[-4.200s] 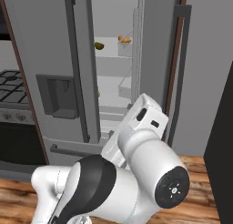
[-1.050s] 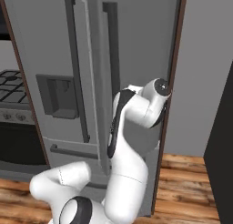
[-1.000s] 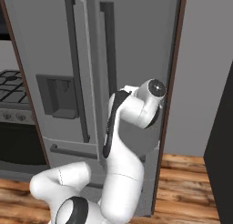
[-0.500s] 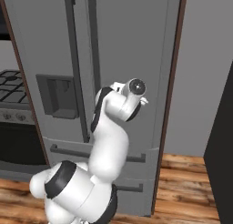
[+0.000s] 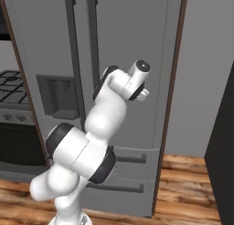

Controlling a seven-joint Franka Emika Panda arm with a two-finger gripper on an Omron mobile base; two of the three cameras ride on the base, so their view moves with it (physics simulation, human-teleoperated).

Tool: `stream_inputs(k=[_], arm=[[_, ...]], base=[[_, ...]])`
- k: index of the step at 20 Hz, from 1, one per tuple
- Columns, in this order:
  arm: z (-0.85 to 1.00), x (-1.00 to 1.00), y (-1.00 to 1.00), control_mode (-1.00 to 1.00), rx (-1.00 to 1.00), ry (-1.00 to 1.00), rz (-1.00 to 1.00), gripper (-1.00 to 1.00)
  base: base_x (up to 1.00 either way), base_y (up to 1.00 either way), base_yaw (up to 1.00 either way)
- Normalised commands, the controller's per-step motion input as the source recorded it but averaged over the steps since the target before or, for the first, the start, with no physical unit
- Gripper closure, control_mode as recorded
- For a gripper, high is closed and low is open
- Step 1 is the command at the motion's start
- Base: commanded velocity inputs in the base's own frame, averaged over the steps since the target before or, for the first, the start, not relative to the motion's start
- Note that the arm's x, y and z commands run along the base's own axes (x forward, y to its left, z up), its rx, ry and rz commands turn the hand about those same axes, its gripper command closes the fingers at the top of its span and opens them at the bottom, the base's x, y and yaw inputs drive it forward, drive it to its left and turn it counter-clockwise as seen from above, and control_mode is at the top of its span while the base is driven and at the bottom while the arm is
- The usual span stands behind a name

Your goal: Place the tupperware on the top shelf of the fridge. Make space for the tupperware among the existing items by rearranging them on the shelves if needed. Close the fridge door when finished.

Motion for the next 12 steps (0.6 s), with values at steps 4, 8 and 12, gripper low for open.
stream_inputs(k=[4, 8, 12], arm=[[-0.38, 0.55, 0.14, -1.00, -0.06, -0.07, -0.17, -1.00], [-1.00, -0.54, 0.44, -1.00, -0.31, -0.54, -0.31, -1.00], [-1.00, -0.93, 0.58, -1.00, -0.28, -0.53, -0.35, -1.00]], base=[[0.00, 0.00, 0.00], [0.00, 0.00, 0.00], [0.00, 0.00, 0.00]])
